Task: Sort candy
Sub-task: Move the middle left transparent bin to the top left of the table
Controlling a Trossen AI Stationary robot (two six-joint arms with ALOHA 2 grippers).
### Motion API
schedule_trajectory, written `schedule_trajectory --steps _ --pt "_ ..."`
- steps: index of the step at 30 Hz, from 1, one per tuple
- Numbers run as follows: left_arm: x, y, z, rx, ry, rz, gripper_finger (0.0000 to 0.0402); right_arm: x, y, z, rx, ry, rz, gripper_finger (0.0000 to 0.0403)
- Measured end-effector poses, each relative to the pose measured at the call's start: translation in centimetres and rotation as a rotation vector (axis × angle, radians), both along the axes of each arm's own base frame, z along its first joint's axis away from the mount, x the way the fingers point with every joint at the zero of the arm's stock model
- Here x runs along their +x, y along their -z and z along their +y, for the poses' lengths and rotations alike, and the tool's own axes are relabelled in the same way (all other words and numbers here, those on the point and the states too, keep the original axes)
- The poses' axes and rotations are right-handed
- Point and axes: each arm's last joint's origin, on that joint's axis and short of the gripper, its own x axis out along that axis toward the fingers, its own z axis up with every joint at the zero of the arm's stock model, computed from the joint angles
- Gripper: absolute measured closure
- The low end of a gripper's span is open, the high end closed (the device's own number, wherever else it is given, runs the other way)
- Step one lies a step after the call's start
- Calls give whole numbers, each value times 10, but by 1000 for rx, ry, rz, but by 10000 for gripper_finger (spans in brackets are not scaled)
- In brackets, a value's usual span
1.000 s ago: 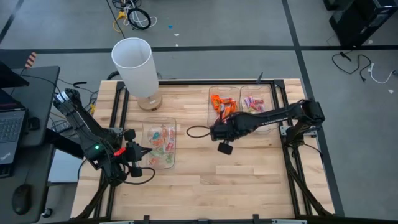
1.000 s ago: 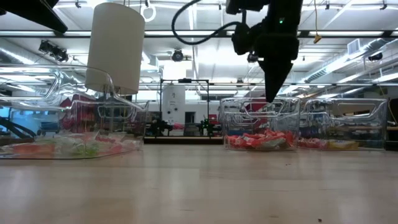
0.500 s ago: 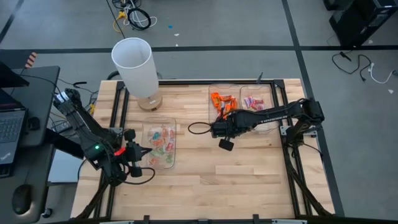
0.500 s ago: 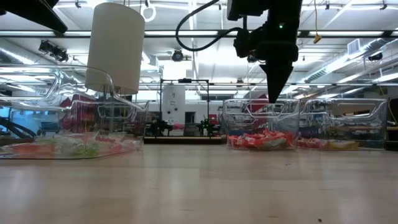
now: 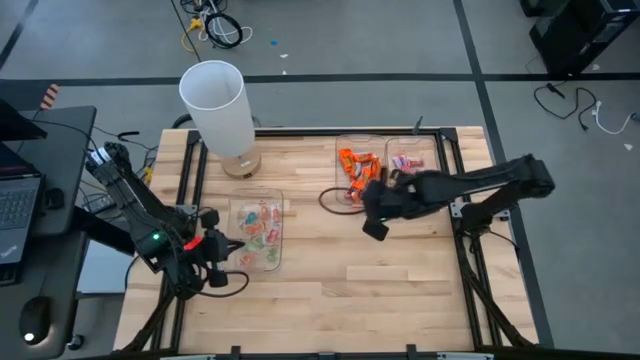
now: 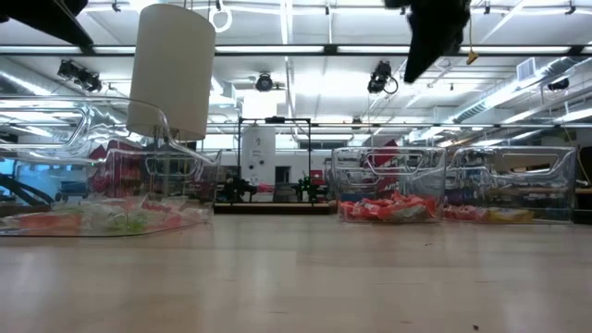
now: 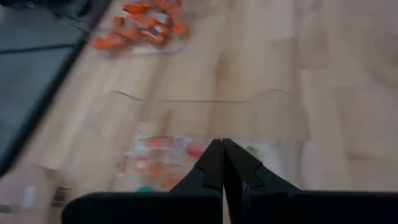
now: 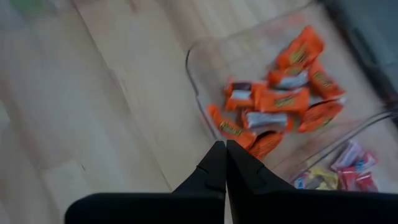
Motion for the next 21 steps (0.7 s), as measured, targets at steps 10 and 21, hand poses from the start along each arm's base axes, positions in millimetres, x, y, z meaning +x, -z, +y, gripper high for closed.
schedule_trajectory --steps 10,21 --pt "6 0 -15 -197 136 83 381 -26 -32 11 -52 6 -183 403" --pt "13 20 -30 -162 229 250 335 -6 -10 22 -76 -21 -113 403"
